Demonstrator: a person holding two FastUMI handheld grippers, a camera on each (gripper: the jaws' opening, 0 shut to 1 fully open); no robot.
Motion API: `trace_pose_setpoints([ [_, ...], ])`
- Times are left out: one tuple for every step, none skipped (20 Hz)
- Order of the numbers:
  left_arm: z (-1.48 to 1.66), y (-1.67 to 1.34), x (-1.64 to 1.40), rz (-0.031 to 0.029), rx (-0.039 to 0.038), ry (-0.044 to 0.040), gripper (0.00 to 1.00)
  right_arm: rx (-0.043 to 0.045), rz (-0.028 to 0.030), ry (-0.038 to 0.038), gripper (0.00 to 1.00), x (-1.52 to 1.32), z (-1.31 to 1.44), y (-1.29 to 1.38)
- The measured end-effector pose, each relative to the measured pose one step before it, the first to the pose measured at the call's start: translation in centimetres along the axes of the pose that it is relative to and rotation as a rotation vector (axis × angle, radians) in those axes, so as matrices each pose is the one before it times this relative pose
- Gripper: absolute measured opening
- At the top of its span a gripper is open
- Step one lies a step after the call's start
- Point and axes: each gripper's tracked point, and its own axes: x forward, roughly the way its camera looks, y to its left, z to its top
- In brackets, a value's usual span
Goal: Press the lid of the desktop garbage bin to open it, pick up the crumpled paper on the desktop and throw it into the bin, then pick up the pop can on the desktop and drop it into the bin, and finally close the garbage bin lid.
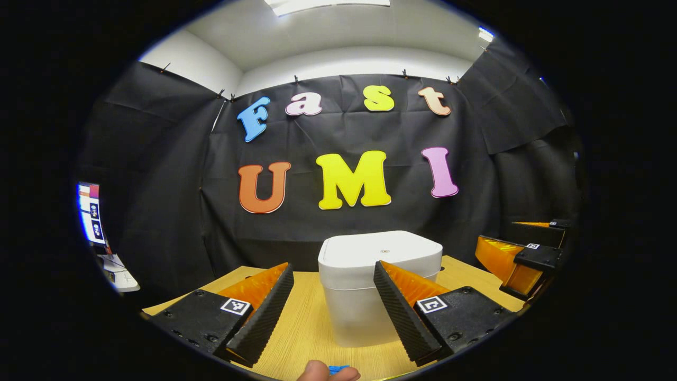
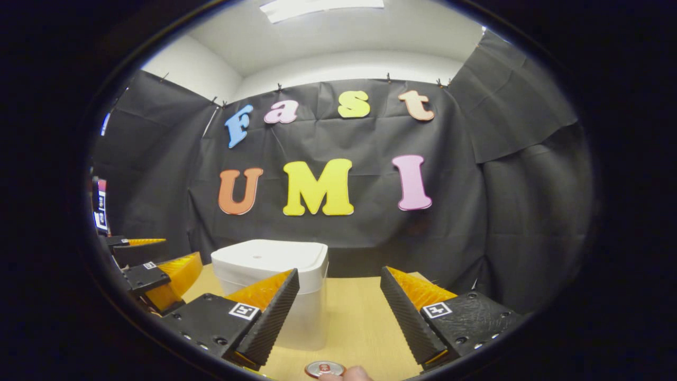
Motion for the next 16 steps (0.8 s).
trace_pose_setpoints([
  [-0.14,0.162,0.018,0.00291,0.00026,-0.00006,0.98,0.00034,0.00011,-0.00002,0.96,0.064,0.036,-0.028],
  [0.063,0.102,0.006,0.00193,0.00107,0.00056,0.98,-0.00089,0.0008,-0.00011,0.94,0.105,0.025,0.055],
  [-0.009,0.098,0.037,0.00287,-0.00018,-0.00006,0.98,-0.00001,0.00208,0.00068,0.94,0.09,0.015,0.09],
  [-0.046,0.152,0.011,0.00372,-0.00196,0.0013,0.98,-0.00002,0.00313,0.00269,0.96,0.164,0.031,0.142],
  [-0.169,0.049,-0.062,-0.00038,-0.00207,0.00167,0.98,-0.00306,0.00497,0.0024,0.95,0.232,-0.092,0.156],
  [-0.108,0.014,0.026,-0.00104,-0.00221,0.00241,0.98,-0.00598,0.00237,0.00313,0.93,0.295,0.098,0.077],
  [-0.084,0.137,0.002,-0.00123,0.00015,0.00428,0.98,-0.00565,0.00034,-0.00019,0.95,0.259,0.164,-0.025],
  [-0.084,0.135,-0.069,0.00228,-0.00042,0.00216,0.98,-0.00378,0.00171,-0.00556,0.93,0.425,0.394,0.101],
  [-0.184,0.12,-0.056,0.00096,-0.00252,0.00138,0.98,-0.00262,0.00135,-0.00881,0.95,0.389,0.521,0.125],
  [-0.163,0.122,0.0,-0.00005,-0.00327,0.00394,0.98,-0.00149,0.00301,-0.00779,0.93,0.468,0.667,0.129],
  [-0.083,0.327,0.061,0.00314,-0.00265,0.00304,0.98,0.00071,0.00882,-0.00862,0.95,0.462,0.57,0.42],
  [0.007,0.189,0.021,0.00349,-0.0014,0.002,0.98,-0.00035,0.01238,-0.00491,0.93,0.461,0.582,0.475],
  [-0.008,0.196,-0.134,0.00356,-0.00013,0.00057,0.98,-0.0007,0.013,-0.00284,0.95,0.538,0.438,0.529],
  [0.004,0.303,-0.103,0.00587,0.00037,-0.00145,0.98,-0.00154,0.01515,-0.00246,0.96,0.558,0.466,0.598],
  [0.027,0.253,-0.142,0.00355,0.00155,-0.00059,0.98,-0.00181,0.01075,0.00004,0.96,0.631,0.258,0.491],
  [-0.018,0.16,-0.086,0.00343,0.00236,-0.00135,0.98,-0.00048,0.01063,0.00266,0.95,0.794,0.202,0.419],
])
